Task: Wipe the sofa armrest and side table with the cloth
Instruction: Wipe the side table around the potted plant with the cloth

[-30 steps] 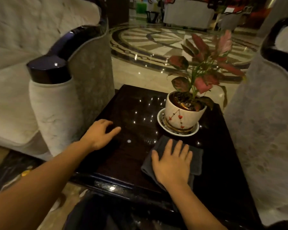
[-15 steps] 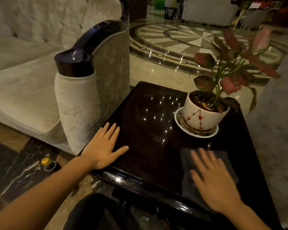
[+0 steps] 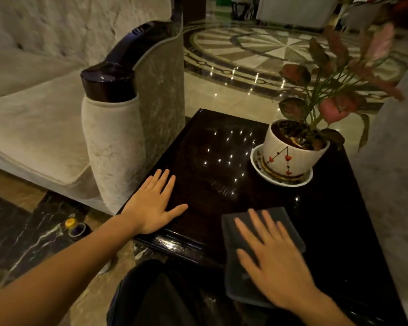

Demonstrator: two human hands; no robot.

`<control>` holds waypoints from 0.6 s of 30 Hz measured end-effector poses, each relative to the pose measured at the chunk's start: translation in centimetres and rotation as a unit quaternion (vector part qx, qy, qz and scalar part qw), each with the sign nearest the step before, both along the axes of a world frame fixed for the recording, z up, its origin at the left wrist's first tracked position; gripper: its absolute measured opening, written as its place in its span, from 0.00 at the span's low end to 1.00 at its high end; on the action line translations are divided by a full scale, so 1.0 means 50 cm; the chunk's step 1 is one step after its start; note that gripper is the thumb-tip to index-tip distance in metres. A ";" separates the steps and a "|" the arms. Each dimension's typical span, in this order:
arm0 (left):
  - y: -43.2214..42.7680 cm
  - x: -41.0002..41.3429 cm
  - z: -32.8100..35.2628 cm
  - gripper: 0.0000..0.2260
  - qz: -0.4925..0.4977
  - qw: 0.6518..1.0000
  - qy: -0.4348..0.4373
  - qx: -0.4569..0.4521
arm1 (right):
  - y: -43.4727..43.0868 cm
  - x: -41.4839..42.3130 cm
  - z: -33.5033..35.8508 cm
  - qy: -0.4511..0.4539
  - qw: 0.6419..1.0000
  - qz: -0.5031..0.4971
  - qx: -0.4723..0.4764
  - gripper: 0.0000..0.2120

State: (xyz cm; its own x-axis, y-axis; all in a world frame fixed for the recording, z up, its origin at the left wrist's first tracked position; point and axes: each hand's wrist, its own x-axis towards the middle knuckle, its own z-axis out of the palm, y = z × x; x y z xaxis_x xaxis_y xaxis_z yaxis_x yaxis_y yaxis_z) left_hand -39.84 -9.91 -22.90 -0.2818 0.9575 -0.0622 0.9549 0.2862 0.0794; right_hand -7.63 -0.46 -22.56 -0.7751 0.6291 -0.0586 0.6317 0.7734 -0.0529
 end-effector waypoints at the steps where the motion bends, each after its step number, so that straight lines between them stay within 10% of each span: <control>1: 0.002 -0.001 -0.001 0.44 -0.002 1.000 0.002 0.001 | 0.034 0.055 -0.001 -0.010 0.999 -0.030 0.000 0.31; 7: 0.002 0.003 -0.003 0.39 -0.021 1.000 0.006 0.018 | 0.111 0.061 0.026 -0.034 0.936 -0.350 -0.027 0.36; 14: -0.012 0.000 0.003 0.32 -0.060 0.998 -0.005 0.012 | -0.004 -0.112 -0.005 0.007 1.000 -0.005 -0.013 0.32; 18: -0.005 -0.003 0.002 0.32 -0.060 0.998 -0.012 0.019 | 0.086 0.009 0.002 -0.009 0.997 -0.072 0.008 0.33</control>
